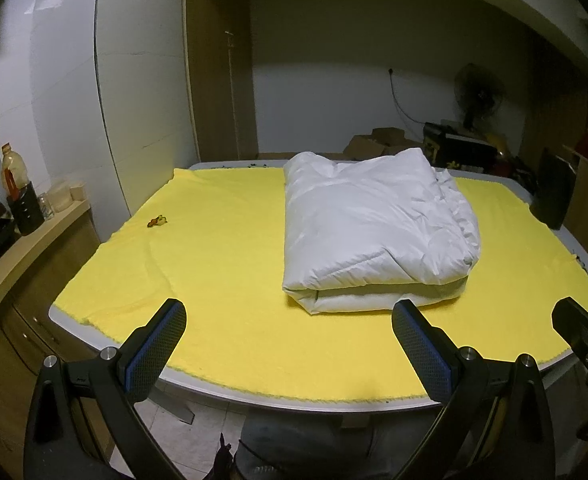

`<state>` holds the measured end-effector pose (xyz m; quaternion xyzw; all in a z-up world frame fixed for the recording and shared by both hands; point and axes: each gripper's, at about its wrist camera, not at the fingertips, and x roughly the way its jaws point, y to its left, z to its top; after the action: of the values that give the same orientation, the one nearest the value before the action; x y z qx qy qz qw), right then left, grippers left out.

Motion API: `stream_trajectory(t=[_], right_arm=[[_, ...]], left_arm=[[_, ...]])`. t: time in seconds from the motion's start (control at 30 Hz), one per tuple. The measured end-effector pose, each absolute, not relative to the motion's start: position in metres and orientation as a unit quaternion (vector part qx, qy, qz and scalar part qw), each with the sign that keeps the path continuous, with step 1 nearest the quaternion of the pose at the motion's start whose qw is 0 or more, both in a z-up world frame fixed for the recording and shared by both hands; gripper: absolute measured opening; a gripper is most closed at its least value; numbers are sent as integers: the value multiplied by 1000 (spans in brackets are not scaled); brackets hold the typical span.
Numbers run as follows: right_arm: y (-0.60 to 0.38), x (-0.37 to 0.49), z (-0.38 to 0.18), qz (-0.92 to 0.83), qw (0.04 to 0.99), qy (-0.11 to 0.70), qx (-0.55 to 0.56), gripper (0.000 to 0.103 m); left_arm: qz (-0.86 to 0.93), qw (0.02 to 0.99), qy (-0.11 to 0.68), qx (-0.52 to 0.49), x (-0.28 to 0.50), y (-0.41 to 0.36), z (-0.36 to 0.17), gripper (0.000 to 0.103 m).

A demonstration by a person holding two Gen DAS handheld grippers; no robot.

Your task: Fold large clothes

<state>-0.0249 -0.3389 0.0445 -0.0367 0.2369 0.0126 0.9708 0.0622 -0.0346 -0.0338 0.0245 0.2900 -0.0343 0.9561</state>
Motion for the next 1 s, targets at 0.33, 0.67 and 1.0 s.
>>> stream_trajectory(t=[0.33, 0.67, 1.0], right_arm=[[-338, -24, 44, 12, 970, 238, -39, 103], [-336, -23, 44, 12, 970, 239, -39, 103], [-335, -23, 41, 14, 970, 240, -41, 103]], left_arm=[[-33, 955, 295, 25, 65, -34, -36, 103], [-32, 953, 299, 26, 65, -35, -39, 103], [-35, 952, 301, 28, 65, -36, -41, 103]])
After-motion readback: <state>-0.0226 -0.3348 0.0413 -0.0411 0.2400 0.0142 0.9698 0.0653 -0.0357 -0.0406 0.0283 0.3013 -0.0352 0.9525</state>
